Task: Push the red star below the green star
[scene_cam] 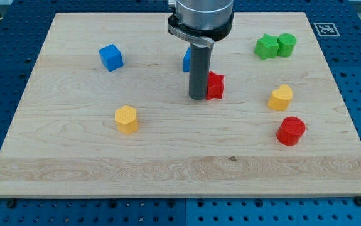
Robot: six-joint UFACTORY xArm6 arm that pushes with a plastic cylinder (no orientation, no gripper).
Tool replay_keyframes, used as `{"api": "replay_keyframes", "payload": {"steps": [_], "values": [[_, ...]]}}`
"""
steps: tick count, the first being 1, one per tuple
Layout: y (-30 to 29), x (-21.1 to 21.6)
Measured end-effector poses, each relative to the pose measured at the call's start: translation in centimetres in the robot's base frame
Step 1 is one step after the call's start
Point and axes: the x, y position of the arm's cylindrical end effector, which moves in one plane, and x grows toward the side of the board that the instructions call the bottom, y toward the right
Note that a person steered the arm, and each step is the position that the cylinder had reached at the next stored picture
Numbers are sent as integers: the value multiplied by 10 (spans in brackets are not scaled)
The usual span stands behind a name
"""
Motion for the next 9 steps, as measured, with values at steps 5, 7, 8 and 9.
{"api": "replay_keyframes", "payload": {"steps": [5, 7, 8, 9], "values": [[68, -30], [92, -32], [102, -41], [106, -53]]}}
